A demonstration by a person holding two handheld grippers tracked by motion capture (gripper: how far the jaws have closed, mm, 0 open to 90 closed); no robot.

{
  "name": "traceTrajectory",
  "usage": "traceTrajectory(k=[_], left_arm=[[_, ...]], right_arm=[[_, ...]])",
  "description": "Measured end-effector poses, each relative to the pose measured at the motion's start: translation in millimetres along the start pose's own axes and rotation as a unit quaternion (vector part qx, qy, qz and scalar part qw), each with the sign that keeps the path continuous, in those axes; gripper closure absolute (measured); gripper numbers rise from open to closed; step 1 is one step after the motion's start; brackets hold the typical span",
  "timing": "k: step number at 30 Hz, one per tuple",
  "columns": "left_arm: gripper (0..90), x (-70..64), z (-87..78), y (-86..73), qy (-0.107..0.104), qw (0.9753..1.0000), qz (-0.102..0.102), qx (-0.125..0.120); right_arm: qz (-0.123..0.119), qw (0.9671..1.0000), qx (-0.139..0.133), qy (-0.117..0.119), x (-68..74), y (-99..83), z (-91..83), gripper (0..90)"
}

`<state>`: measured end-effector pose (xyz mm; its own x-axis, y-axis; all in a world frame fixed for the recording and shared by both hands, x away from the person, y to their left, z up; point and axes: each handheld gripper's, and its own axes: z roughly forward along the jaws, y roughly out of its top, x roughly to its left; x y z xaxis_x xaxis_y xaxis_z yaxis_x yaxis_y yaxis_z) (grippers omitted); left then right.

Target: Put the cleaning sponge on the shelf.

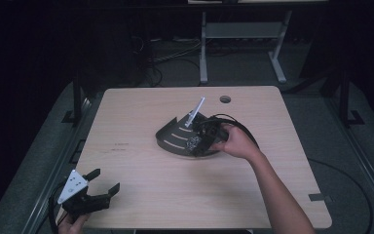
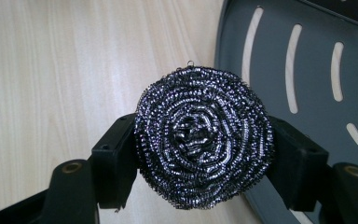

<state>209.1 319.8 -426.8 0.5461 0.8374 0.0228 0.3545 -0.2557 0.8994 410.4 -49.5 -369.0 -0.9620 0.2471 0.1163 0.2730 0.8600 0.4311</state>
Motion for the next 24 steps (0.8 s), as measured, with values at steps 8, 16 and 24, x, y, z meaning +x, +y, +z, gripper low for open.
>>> traceTrajectory(k=[8, 16, 24], left_arm=[[13.3, -0.6, 0.1, -0.2, -0.001, 1.0, 0.0, -0.002], [13.3, -0.2, 0.3, -0.6, -0.002, 1.0, -0.002, -0.002], [13.3, -0.6, 0.4, -0.5, -0.003, 1.0, -0.002, -0.002]], right_arm=[[0.014, 0.9999, -0.002, 0.001, -12.9, -1.8, 7.5, 31.6], [0.033, 0.9994, -0.009, -0.009, -28.0, -4.1, 9.9, 31.6], [0.052, 0.9983, -0.007, -0.025, -40.8, -4.6, 18.2, 31.5]])
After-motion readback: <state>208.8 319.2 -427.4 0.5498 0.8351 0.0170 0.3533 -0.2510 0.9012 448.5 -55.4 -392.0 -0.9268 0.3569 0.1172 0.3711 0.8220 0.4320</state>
